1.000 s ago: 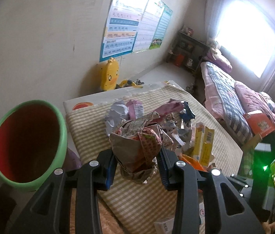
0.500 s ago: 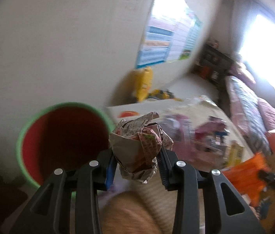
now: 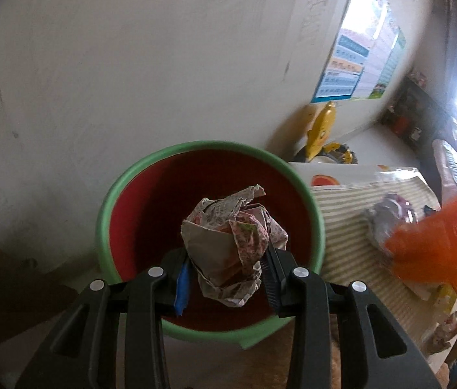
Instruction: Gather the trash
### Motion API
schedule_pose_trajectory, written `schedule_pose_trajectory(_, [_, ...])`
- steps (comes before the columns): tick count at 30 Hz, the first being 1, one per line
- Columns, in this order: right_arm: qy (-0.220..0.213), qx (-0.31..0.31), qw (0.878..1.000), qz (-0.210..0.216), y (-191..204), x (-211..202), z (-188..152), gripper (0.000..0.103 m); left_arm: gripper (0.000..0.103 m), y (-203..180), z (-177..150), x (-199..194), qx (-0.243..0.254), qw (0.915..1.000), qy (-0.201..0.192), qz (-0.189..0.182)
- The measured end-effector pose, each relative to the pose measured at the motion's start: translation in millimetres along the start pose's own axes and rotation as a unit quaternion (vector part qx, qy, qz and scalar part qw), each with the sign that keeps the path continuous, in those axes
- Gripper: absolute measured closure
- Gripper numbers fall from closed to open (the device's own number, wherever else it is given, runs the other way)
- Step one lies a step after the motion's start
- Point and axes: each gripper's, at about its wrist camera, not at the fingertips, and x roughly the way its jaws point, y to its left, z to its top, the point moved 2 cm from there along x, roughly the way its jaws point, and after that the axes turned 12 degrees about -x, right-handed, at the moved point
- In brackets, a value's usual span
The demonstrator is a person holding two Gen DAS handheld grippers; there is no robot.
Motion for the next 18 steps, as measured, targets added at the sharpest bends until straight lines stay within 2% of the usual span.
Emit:
schedule_pose_trajectory(2, [0.007, -0.002, 1.0, 0.022, 11, 22, 13, 0.09, 0.068, 3, 0, 4, -0.003, 1.0, 0.003, 0.005])
schedule_pose_trajectory(5, [0.012, -0.003, 0.999, 0.043, 22, 48, 26, 0.089, 0.061, 11, 2, 8, -0.013, 0.9998, 0.003, 0.014])
schedule_pose_trajectory(6, [0.015, 0.0, 0.999, 0.051, 25, 56, 30, 0.087, 0.053, 14, 3, 9, -0.017, 0.9997, 0.002, 0.016])
schedule_pose_trajectory(7, [0.017, 0.002, 0.998, 0.055, 25, 62, 32, 0.078, 0.041, 16, 3, 9, -0.02, 0.9996, 0.001, 0.018])
schedule_pose_trajectory(8, [0.017, 0.004, 0.998, 0.056, 26, 65, 33, 0.064, 0.038, 18, 4, 9, -0.024, 0.9995, -0.002, 0.02])
schedule_pose_trajectory(10, [0.015, 0.008, 0.999, 0.049, 27, 66, 36, 0.054, 0.036, 19, 4, 9, -0.027, 0.9994, -0.005, 0.022])
schedule_pose_trajectory(14, [0.013, 0.015, 0.999, 0.05, 21, 55, 27, 0.054, 0.032, 19, 4, 9, -0.026, 0.9992, -0.005, 0.029])
schedule_pose_trajectory(18, [0.019, 0.006, 1.0, 0.016, 7, 31, 5, 0.054, 0.032, 10, 1, 4, -0.028, 0.9995, -0.002, 0.012])
